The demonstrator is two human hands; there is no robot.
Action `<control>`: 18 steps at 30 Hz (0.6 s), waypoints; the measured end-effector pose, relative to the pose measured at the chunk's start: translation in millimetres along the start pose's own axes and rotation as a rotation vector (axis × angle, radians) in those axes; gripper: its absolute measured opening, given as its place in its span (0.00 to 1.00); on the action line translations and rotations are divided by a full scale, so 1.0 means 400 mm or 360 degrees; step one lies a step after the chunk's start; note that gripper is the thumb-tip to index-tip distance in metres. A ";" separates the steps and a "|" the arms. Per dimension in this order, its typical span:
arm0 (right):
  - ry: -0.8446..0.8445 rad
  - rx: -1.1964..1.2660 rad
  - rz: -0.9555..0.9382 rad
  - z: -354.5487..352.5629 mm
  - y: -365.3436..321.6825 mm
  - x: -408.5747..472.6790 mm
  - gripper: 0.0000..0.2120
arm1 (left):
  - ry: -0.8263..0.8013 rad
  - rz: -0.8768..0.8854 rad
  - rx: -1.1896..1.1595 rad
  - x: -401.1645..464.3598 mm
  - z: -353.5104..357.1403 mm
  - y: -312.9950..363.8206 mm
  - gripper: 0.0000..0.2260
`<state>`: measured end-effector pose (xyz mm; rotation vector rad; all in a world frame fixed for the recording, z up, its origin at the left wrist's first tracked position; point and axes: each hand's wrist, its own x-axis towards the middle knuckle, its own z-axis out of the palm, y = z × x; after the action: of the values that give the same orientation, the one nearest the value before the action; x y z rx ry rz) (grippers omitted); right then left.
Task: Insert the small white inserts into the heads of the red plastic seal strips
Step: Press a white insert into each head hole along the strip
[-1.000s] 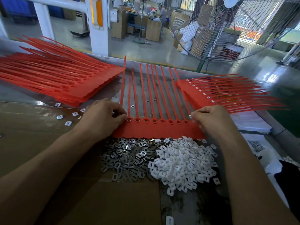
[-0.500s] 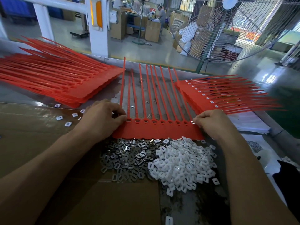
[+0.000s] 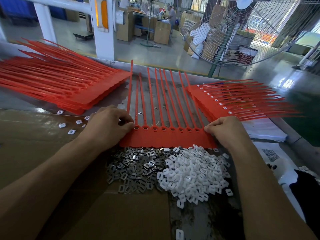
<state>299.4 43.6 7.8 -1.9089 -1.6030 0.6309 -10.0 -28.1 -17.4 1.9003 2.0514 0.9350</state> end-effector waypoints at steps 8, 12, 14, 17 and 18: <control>0.0020 -0.0058 -0.0022 0.003 0.001 0.005 0.06 | 0.0005 -0.0003 -0.0016 -0.001 -0.002 0.000 0.02; 0.0094 -0.0077 -0.0123 0.000 0.004 0.005 0.05 | -0.0002 -0.0008 -0.0032 -0.002 -0.002 0.000 0.03; 0.0138 -0.0085 -0.0238 -0.004 -0.004 -0.004 0.06 | 0.0008 -0.0010 -0.0040 -0.002 -0.003 0.002 0.03; -0.0073 0.0056 -0.0309 -0.014 -0.024 -0.027 0.09 | 0.0048 -0.0009 -0.0064 -0.004 -0.007 0.007 0.03; -0.0256 0.0097 -0.0282 -0.020 -0.030 -0.036 0.11 | 0.0062 0.0004 -0.0059 -0.005 -0.008 0.009 0.03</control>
<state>293.5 30.1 21.8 -1.6854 -1.8077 0.7646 -8.5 -31.0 -13.4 1.8807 2.0386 1.0113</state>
